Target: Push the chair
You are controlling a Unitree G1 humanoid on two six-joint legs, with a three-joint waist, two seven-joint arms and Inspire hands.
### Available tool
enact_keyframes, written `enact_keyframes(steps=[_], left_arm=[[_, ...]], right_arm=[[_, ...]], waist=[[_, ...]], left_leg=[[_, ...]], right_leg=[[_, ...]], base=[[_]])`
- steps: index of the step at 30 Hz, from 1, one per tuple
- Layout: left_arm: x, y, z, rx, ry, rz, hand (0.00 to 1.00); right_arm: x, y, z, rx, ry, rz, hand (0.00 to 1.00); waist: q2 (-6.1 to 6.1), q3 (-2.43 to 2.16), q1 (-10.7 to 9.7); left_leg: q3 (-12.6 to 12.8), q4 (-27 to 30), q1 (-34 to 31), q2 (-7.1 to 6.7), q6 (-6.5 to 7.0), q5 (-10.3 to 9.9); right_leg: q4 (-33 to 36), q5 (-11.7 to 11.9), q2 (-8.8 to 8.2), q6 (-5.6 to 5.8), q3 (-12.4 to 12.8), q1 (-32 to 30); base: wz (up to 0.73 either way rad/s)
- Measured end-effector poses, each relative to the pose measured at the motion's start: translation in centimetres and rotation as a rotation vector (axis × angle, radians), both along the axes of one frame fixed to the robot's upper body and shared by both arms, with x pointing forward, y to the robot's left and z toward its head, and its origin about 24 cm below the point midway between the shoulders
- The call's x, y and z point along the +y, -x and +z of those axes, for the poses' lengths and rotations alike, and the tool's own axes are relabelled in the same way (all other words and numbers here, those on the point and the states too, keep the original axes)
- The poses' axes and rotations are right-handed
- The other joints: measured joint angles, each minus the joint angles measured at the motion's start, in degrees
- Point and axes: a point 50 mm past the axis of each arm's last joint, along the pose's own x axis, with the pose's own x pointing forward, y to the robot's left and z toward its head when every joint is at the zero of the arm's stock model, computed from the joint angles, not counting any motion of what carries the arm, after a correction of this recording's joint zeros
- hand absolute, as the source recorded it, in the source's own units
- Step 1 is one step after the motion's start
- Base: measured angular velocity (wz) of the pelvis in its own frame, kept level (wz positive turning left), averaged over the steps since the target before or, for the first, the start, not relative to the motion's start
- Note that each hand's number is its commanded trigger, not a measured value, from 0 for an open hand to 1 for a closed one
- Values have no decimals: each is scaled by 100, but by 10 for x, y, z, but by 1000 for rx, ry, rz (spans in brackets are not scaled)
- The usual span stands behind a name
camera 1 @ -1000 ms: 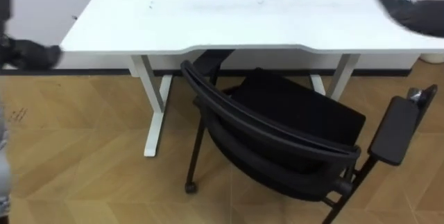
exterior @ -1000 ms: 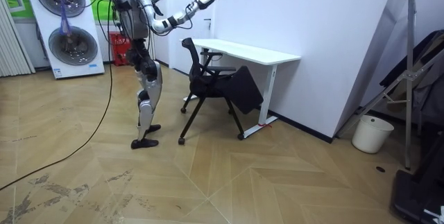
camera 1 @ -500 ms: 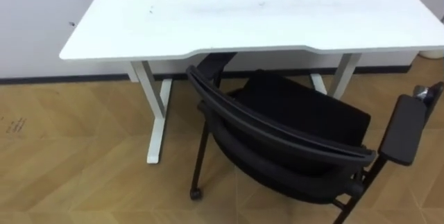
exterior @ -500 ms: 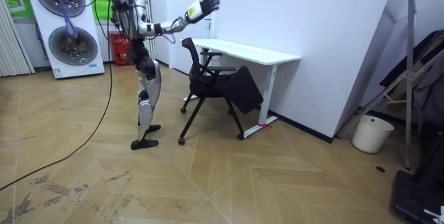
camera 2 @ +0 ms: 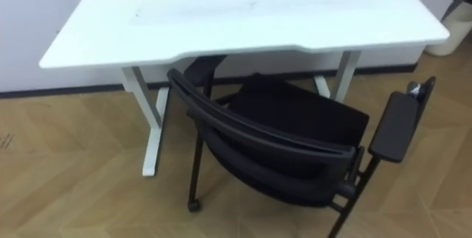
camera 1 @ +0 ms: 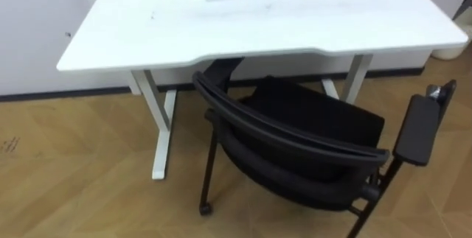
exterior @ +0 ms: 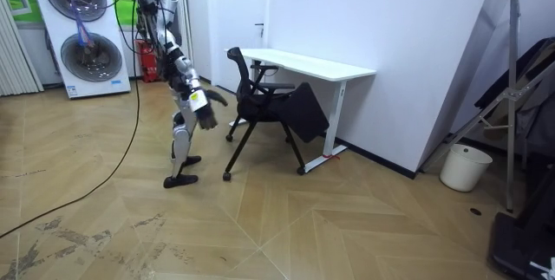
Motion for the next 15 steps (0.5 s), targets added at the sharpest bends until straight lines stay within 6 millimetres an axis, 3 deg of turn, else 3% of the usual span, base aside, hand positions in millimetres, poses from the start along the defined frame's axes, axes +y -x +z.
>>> enact_keyframes(steps=[4,7,15], left_arm=[[-18,28,-19,125,140,2,0],[-29,34,-27,185,225,-23,0],[-52,49,-41,323,394,-92,0]], right_arm=[[24,28,-20,115,-190,27,0],[38,35,-28,167,-306,98,0],[54,4,-38,188,-446,412,0]], waist=[[-55,-13,-91],[-78,6,-84],[-183,13,-31]], left_leg=[[-27,-20,-8,-50,28,-23],[-26,-5,-8,-60,30,-57],[-24,21,-36,-44,7,-76]], right_leg=[[4,-29,-42,38,-19,-3],[11,-48,-51,45,-18,0],[0,-60,-33,24,22,-24]], base=[[2],[0],[-1]])
